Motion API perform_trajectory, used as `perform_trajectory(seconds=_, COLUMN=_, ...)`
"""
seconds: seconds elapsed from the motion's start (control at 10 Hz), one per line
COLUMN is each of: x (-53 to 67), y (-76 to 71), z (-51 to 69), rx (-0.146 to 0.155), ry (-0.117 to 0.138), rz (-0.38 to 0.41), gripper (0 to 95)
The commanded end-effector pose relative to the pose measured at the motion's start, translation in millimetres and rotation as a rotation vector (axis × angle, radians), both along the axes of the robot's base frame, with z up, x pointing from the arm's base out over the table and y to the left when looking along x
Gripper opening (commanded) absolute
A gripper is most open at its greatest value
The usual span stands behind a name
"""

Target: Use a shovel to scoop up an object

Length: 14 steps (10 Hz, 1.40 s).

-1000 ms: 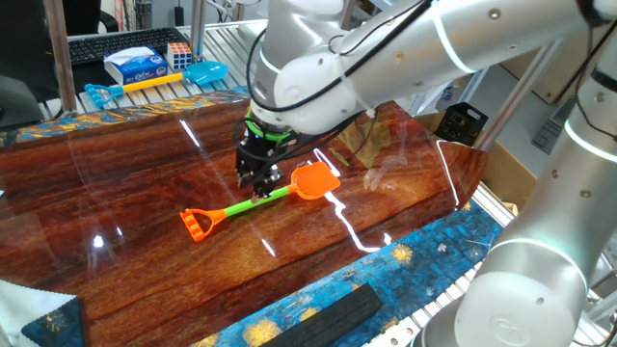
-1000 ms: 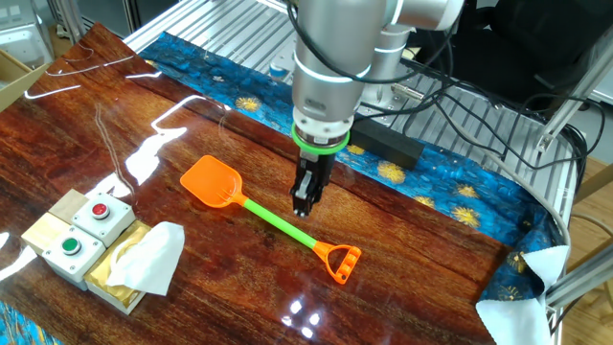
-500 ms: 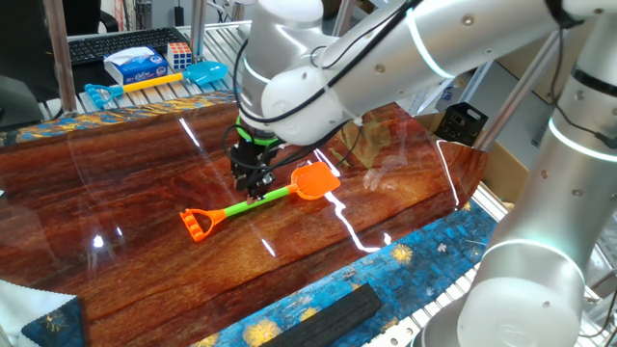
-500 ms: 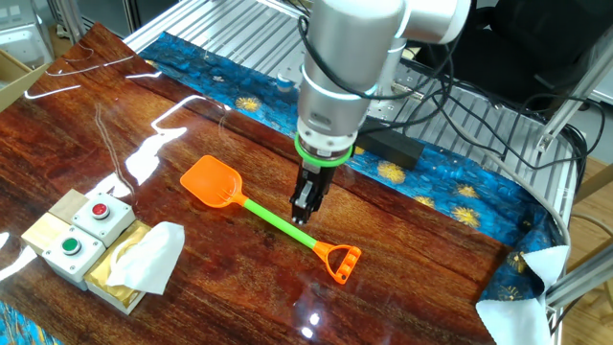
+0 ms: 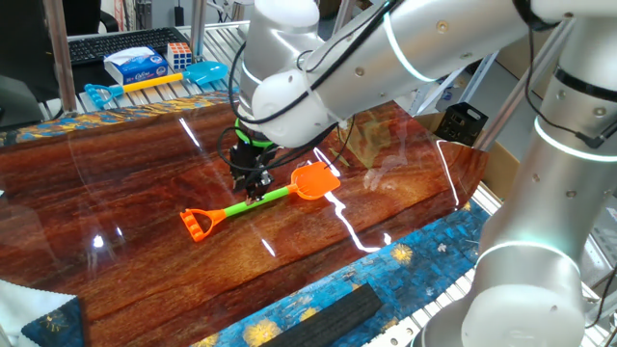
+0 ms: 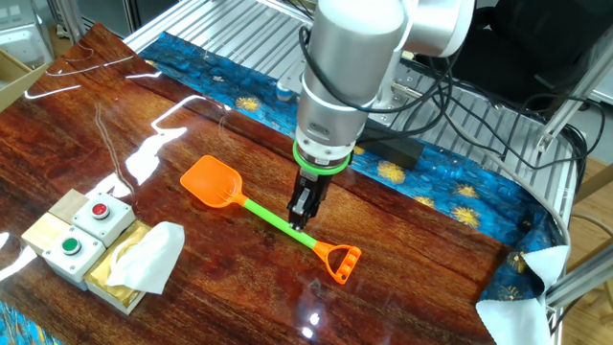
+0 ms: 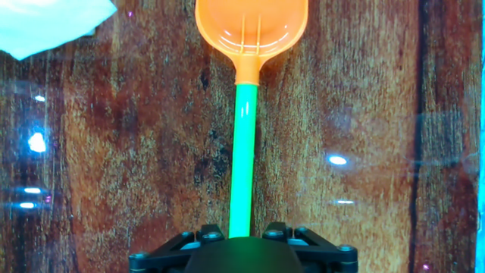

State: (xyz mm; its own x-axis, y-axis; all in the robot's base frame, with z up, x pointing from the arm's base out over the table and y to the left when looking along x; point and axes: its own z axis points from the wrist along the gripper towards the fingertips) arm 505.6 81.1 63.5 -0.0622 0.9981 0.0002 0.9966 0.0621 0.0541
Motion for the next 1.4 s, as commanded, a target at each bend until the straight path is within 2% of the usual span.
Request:
perform_trajectory(seconds=0.1, x=-0.3, y=-0.1, z=1.4, rx=-0.003, ry=0.001, rz=0.002, gripper=38.0)
perform_trajectory(seconds=0.2, x=-0.3, y=-0.1, z=1.4, rx=0.003, ry=0.001, rz=0.004, gripper=38.0)
perform_trajectory(seconds=0.4, x=-0.3, y=-0.1, z=1.4, rx=-0.009, ry=0.002, rz=0.018, gripper=38.0)
perform_trajectory(seconds=0.9, x=0.0, y=-1.0, z=0.8, rx=-0.001, ry=0.015, rz=0.031, gripper=38.0)
perform_trajectory(seconds=1.4, x=0.1, y=-1.4, z=0.6, rx=-0.011, ry=0.016, rz=0.040, gripper=38.0)
